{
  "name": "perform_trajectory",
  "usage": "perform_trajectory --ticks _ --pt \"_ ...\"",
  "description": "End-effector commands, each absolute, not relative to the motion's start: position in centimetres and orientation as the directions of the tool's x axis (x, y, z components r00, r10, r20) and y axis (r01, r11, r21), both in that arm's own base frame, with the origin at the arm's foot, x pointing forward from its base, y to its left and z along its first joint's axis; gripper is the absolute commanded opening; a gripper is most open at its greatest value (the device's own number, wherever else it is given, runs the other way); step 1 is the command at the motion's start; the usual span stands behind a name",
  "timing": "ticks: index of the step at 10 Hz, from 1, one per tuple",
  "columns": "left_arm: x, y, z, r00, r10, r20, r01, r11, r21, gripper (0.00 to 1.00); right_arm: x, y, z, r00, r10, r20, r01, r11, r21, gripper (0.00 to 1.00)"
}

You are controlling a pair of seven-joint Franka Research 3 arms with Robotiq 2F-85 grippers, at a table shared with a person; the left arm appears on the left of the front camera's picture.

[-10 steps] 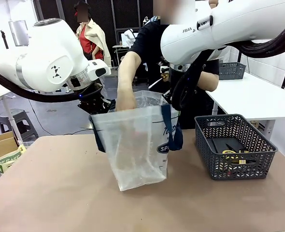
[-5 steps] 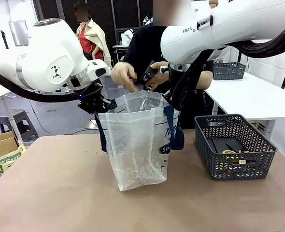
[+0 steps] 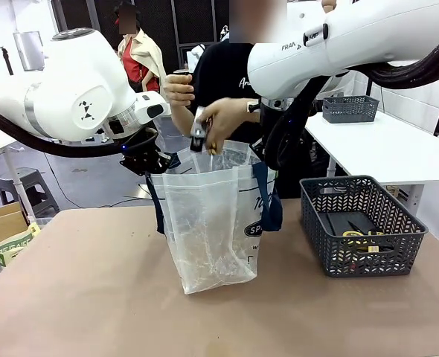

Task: Transfer purchased items from the store into the shopping bag.
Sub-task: Move the Reusable shopping bag to the right side of the table.

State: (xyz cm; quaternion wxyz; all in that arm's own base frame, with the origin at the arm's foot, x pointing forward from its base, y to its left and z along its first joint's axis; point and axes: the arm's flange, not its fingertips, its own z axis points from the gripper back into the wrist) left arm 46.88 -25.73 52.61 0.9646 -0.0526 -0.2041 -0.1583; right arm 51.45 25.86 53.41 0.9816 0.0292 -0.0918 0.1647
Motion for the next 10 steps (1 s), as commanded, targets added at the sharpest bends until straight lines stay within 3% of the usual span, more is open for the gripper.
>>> perform_trajectory --ticks 1,10 --pt "46.81 -25.57 52.71 0.871 -0.267 0.413 0.309 0.95 -0.037 0.0 51.51 25.74 53.54 0.933 0.305 0.191 -0.316 0.948 0.029 0.0" --pt "46.81 -25.57 52.71 0.871 -0.267 0.413 0.309 0.95 -0.037 0.0 51.51 25.74 53.54 0.933 0.305 0.191 -0.316 0.948 0.029 0.0"
